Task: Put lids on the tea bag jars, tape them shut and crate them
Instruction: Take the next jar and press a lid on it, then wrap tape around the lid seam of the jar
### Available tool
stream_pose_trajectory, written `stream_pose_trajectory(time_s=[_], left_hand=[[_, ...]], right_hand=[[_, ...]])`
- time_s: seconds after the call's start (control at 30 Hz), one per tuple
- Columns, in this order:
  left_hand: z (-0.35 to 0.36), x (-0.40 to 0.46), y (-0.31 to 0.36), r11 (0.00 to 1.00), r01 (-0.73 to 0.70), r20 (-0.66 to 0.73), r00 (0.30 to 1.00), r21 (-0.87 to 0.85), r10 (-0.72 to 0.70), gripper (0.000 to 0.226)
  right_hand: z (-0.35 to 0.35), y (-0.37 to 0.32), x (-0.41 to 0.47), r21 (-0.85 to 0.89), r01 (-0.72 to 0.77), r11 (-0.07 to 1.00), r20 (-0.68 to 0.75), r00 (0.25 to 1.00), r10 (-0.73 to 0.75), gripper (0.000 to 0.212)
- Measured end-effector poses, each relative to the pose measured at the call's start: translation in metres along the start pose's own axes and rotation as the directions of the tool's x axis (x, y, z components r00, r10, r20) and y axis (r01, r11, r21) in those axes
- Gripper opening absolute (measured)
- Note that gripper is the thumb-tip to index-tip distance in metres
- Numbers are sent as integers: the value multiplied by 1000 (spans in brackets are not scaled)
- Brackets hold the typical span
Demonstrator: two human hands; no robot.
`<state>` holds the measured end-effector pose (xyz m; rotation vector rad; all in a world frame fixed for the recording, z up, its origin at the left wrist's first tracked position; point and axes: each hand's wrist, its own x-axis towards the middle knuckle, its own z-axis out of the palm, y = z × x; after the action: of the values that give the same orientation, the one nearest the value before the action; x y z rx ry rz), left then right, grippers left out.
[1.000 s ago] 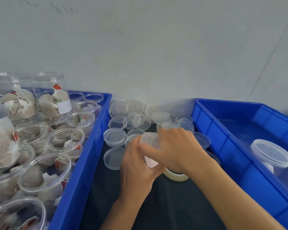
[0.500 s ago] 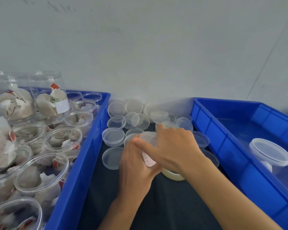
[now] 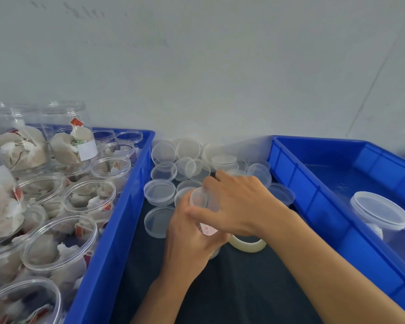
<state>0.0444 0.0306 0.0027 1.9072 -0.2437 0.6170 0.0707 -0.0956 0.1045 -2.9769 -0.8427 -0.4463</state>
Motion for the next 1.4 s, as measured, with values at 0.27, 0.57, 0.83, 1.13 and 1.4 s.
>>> stream_pose_trajectory(time_s=[0.27,0.57,0.83,1.13,1.4], left_hand=[[6,-1,5,991,135,-63,989,2,-135,68],[10,-7,9,967,242,-159,954,-81,-252,55],[-1,0,6,971,222,-242,941,-91,-238,85],[2,1,-8,988,153,-178,972,-10,-152,106],[-2,-4,-1,989,139,-242,963,51,-123,101]], right_hand=[[9,-8,3,-32,-43,999,-96,995,39,64],[21,-21,5,-112,-210,971,-135,972,195,78],[25,25,-17,309,-367,877,4,923,385,68],[81,31,-69,266,-305,915,94,952,290,66],[73,32,-50,271,-273,923,177,957,231,54]])
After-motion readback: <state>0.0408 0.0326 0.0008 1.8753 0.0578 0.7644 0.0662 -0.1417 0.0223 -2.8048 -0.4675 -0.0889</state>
